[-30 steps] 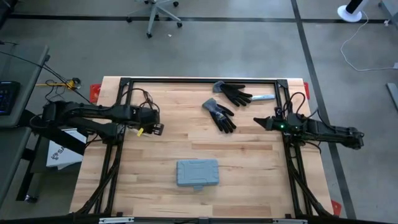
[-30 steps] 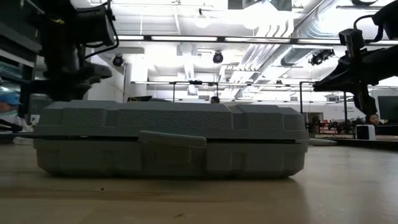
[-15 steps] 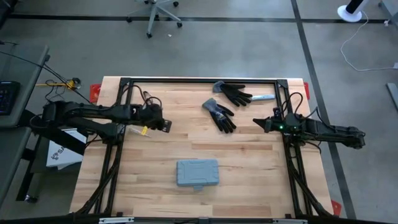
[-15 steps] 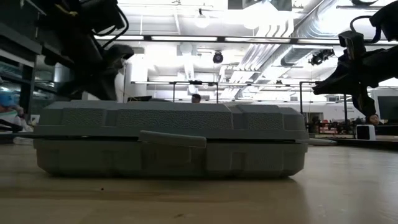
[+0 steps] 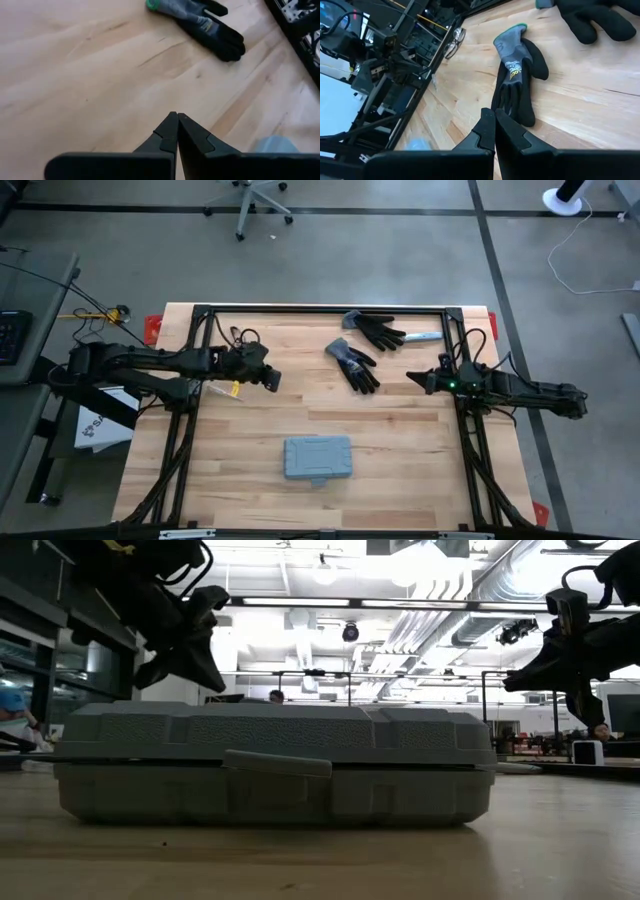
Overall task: Prefit tool cases
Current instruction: Adjust the screwdriver from the upper left to the middle left
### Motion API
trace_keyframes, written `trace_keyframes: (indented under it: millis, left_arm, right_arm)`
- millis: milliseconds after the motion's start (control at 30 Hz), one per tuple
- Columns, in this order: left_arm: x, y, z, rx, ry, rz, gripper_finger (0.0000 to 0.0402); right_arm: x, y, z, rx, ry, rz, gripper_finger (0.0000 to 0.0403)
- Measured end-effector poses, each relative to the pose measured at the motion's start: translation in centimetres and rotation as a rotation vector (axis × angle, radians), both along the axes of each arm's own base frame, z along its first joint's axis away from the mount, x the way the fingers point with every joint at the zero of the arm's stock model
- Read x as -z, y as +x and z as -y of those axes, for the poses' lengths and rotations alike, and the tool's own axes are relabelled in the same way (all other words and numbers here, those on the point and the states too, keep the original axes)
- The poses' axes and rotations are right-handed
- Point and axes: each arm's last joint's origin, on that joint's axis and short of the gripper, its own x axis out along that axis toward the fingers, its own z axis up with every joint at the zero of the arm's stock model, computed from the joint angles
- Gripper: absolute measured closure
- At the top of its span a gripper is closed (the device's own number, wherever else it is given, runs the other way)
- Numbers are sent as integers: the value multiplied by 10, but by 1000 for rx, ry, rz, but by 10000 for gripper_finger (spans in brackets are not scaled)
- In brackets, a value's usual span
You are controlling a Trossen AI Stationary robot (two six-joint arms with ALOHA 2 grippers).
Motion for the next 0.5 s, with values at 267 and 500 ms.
trace_keyframes:
  millis: [267,500]
  left_arm:
    - [-1,1,0,8,11,4,401]
    - [-1,1,1,21,2,11,401]
  right_arm:
    - [0,0,0,0,-6,-2,403]
    - [0,0,0,5,6,3,403]
